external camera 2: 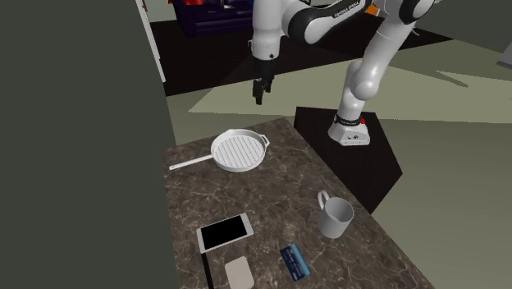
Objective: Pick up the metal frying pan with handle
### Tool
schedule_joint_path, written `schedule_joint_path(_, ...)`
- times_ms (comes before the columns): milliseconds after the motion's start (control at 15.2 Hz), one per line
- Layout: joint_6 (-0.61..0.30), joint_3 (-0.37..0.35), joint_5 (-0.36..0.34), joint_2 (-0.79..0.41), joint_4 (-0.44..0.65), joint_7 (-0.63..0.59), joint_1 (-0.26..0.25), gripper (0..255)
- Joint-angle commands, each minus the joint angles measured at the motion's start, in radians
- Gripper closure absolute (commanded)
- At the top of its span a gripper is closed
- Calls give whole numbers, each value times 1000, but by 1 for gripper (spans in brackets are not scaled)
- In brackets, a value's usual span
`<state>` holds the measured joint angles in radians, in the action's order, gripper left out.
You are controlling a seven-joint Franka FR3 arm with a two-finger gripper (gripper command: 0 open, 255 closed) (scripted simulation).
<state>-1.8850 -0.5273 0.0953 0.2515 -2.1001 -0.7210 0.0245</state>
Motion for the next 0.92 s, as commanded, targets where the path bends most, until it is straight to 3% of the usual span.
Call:
schedule_joint_path(0, -7, -41, -38, -86, 57, -93, 6, 0)
schedule_joint_path(396, 6, -111, -207, -390, 272, -371, -34, 0)
schedule_joint_path(858, 102, -67, -372, -751, 619, -608, -195, 0)
